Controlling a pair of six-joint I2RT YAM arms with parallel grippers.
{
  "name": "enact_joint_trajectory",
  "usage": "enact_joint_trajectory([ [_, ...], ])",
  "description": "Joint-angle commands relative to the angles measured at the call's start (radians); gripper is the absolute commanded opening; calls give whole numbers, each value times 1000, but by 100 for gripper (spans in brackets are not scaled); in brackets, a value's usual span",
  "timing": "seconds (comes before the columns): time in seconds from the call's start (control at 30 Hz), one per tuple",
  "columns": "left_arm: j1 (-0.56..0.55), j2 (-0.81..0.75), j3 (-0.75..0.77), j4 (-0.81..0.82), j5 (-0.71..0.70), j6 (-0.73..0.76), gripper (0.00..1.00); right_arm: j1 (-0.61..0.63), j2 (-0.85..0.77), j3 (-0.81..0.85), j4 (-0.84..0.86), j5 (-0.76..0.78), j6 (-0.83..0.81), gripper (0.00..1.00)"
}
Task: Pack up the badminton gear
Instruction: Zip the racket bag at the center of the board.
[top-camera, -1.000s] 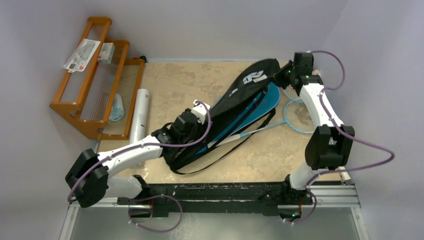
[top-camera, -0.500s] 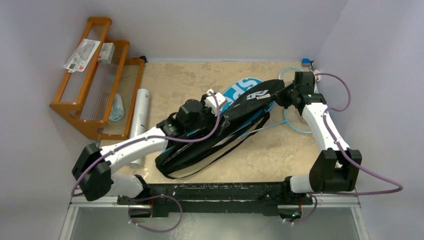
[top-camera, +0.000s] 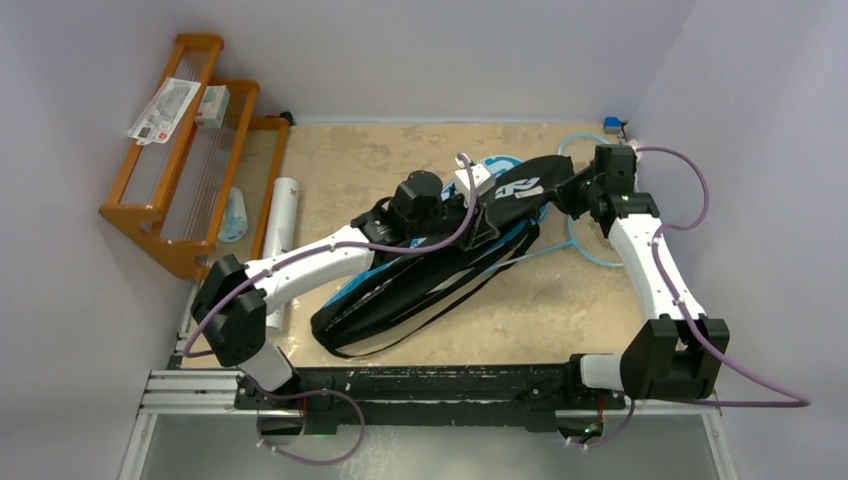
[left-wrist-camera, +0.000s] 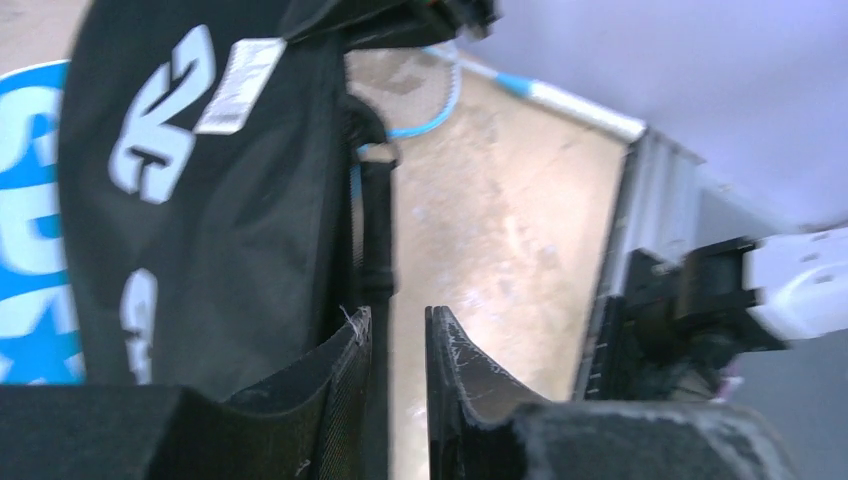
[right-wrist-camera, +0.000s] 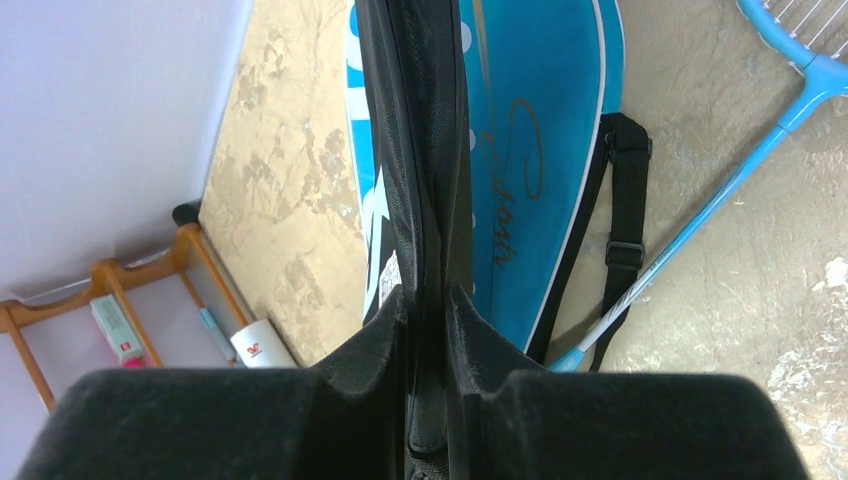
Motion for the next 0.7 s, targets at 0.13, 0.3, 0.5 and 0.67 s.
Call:
enact_joint_trajectory([
  [0.13, -20, 111, 94, 125, 71, -442, 28, 6, -42, 1, 25, -46, 48, 9],
  [0.3, -18, 192, 138, 160, 32, -545, 21, 6, -83, -19, 15, -27, 60, 8],
  [0.5, -19, 235, 173, 159, 12, -556, 19, 6, -118, -44, 25, -9, 49, 7],
  [0.67, -17, 250, 167, 176, 10, -566, 19, 7, -155, -89, 45, -43, 6, 6],
])
